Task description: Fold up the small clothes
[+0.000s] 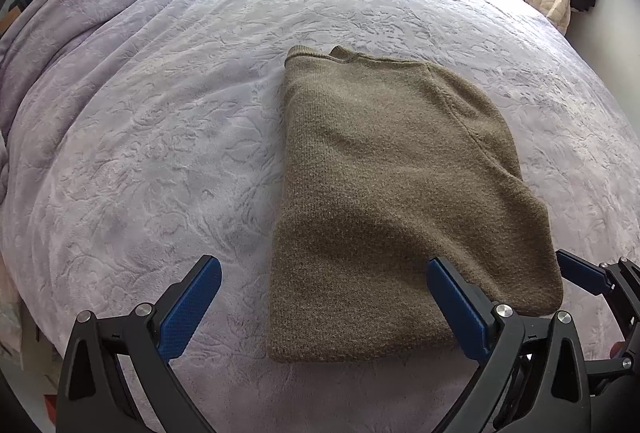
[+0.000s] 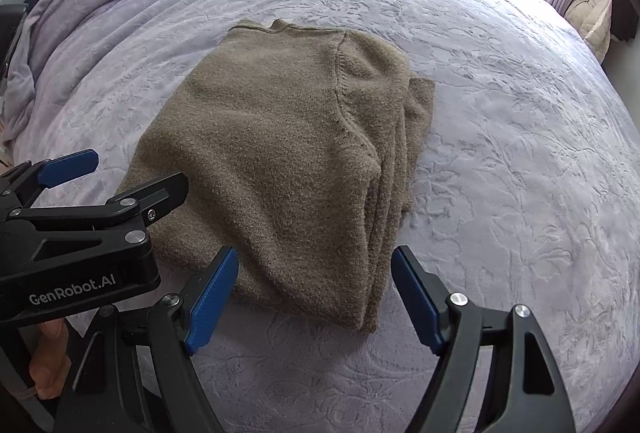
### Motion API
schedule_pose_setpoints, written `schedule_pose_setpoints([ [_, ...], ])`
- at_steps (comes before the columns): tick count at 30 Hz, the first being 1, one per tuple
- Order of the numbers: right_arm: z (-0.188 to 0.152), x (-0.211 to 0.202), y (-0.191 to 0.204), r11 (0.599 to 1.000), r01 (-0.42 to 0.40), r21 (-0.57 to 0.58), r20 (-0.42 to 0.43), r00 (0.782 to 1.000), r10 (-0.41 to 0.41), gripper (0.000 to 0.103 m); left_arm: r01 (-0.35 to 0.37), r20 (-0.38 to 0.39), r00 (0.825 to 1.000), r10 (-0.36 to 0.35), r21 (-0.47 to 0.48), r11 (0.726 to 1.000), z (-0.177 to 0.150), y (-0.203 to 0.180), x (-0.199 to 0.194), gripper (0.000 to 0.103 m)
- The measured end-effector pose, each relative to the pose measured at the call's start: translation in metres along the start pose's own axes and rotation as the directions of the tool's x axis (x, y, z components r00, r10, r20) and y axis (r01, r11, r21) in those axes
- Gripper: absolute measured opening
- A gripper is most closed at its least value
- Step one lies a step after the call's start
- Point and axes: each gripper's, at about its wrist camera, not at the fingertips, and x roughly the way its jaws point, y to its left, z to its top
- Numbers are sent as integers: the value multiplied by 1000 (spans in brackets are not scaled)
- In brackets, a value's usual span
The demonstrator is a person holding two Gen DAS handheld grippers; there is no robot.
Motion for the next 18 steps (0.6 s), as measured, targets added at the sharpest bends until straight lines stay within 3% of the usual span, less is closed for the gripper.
schedule_pose_setpoints([
  [18,1,-2,-1,1000,-3,-7,3,1000,3,81,-4,-1,1000,4,-2,1000,-1,3,-4,103],
])
